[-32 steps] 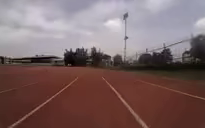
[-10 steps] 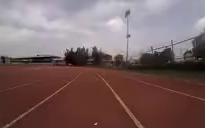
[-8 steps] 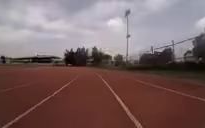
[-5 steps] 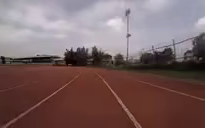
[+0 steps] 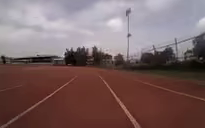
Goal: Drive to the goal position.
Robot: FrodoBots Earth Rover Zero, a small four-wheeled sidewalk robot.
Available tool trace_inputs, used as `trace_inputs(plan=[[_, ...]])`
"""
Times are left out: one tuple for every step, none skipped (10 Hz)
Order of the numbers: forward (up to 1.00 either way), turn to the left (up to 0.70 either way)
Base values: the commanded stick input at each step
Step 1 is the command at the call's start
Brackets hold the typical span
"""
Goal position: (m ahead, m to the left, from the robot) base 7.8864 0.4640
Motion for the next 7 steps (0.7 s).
trace_inputs(plan=[[0.45,0.0],[0.45,0.0],[0.45,0.0],[0.45,0.0],[0.45,0.0],[0.45,0.0],[0.45,0.0]])
